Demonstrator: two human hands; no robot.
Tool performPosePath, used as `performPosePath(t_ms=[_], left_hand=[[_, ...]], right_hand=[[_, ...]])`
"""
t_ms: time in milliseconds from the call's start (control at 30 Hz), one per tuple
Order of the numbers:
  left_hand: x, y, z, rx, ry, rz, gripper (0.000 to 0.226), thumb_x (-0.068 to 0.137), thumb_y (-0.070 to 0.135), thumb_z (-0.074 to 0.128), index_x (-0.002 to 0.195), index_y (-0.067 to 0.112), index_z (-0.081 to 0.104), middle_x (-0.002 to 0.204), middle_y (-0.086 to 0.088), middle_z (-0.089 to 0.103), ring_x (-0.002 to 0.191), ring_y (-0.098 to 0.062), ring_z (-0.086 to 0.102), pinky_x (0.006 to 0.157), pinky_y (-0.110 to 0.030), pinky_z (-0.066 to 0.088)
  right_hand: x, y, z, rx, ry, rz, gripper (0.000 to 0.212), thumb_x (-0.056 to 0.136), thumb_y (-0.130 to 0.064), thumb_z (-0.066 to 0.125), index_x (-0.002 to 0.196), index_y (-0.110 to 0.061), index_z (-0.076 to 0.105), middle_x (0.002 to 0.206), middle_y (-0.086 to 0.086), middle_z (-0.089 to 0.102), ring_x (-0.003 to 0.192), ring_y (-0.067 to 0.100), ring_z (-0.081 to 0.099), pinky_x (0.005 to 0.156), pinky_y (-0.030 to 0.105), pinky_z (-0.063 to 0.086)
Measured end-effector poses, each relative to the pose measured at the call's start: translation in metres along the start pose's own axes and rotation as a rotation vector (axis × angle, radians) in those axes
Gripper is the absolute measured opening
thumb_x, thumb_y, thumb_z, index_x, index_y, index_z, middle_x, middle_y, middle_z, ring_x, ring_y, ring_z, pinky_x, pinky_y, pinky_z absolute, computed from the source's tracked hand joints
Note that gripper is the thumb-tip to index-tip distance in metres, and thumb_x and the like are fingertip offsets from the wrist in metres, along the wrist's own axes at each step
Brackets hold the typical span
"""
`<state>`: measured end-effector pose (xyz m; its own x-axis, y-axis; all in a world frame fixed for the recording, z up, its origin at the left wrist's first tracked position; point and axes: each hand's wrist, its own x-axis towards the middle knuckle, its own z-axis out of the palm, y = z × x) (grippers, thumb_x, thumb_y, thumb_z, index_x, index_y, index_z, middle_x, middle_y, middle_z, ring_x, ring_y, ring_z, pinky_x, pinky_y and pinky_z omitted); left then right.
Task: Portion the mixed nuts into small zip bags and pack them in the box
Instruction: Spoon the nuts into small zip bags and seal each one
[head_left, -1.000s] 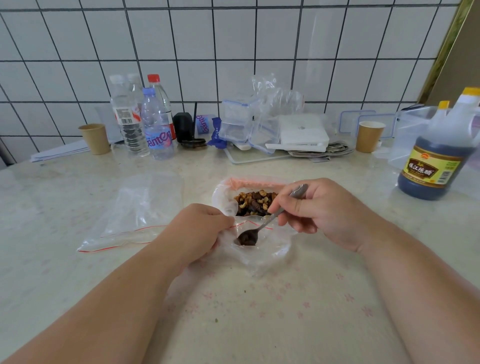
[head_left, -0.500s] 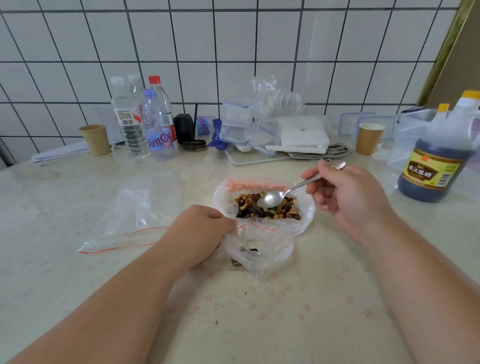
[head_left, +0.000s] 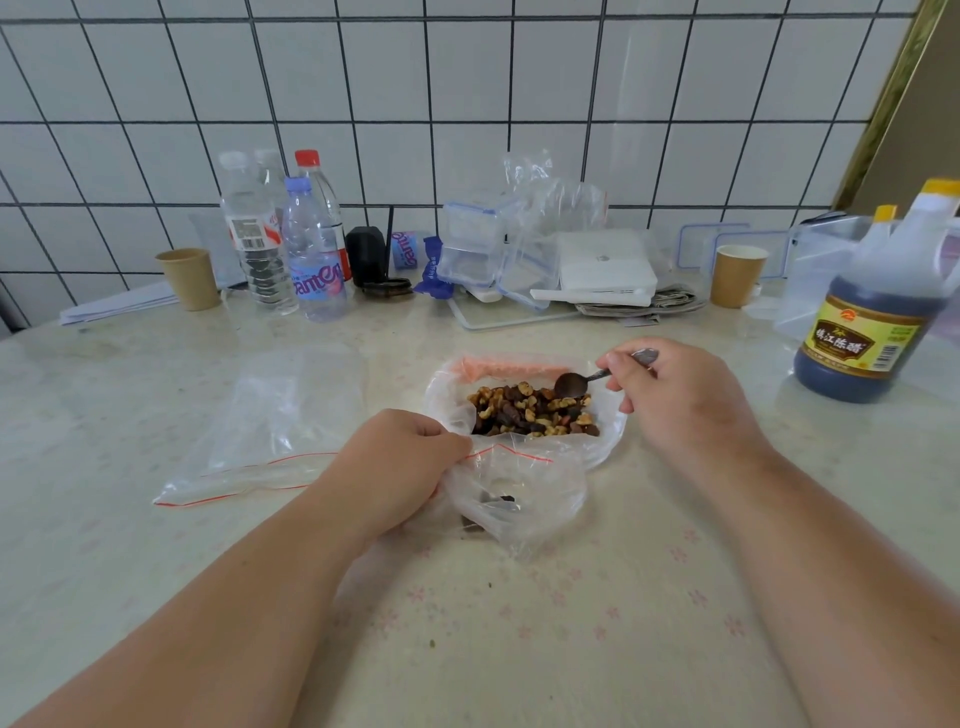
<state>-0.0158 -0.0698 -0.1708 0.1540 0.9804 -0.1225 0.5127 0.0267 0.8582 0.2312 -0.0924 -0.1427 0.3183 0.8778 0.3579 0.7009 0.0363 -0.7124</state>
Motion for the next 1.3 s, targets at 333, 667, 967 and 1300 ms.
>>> performPosePath(t_ms=[333, 667, 967, 1300], left_hand=[[0.002, -0.001, 0.001, 0.008, 0.024, -0.007, 0.036, 0.091, 0.033, 0.067, 0.07, 0.003, 0.066, 0.043, 0.006, 0.048, 0.036, -0.014, 0.035, 0.042, -0.018, 0.029], [0.0, 0.001, 0.001, 0.025, 0.018, -0.008, 0.036, 0.09, 0.035, 0.066, 0.058, 0.019, 0.059, 0.041, 0.007, 0.046, 0.035, -0.013, 0.035, 0.041, -0.019, 0.027], [0.0, 0.002, 0.0, -0.045, 0.029, -0.04, 0.038, 0.088, 0.034, 0.068, 0.078, -0.002, 0.068, 0.041, 0.003, 0.051, 0.033, -0.014, 0.036, 0.042, -0.02, 0.03], [-0.001, 0.002, 0.0, -0.047, 0.039, -0.033, 0.037, 0.089, 0.032, 0.069, 0.08, -0.003, 0.066, 0.041, 0.003, 0.051, 0.033, -0.014, 0.035, 0.042, -0.02, 0.029]], right_hand=[[0.009, 0.011, 0.006, 0.421, -0.064, 0.258, 0.027, 0.099, -0.018, 0.054, 0.08, -0.015, 0.073, 0.063, -0.002, 0.068, 0.053, 0.012, 0.058, 0.056, 0.027, 0.045], [0.013, 0.015, 0.01, 0.818, -0.115, 0.561, 0.028, 0.099, -0.011, 0.048, 0.079, -0.004, 0.067, 0.052, 0.003, 0.062, 0.041, 0.008, 0.054, 0.038, 0.017, 0.042], [0.014, 0.014, 0.004, 0.945, -0.107, 0.574, 0.03, 0.1, -0.016, 0.049, 0.079, -0.004, 0.068, 0.051, 0.002, 0.063, 0.041, 0.007, 0.053, 0.037, 0.017, 0.041], [0.013, 0.009, 0.002, 0.974, -0.142, 0.558, 0.029, 0.099, -0.017, 0.05, 0.079, -0.004, 0.067, 0.051, 0.003, 0.061, 0.039, 0.008, 0.051, 0.036, 0.016, 0.038]])
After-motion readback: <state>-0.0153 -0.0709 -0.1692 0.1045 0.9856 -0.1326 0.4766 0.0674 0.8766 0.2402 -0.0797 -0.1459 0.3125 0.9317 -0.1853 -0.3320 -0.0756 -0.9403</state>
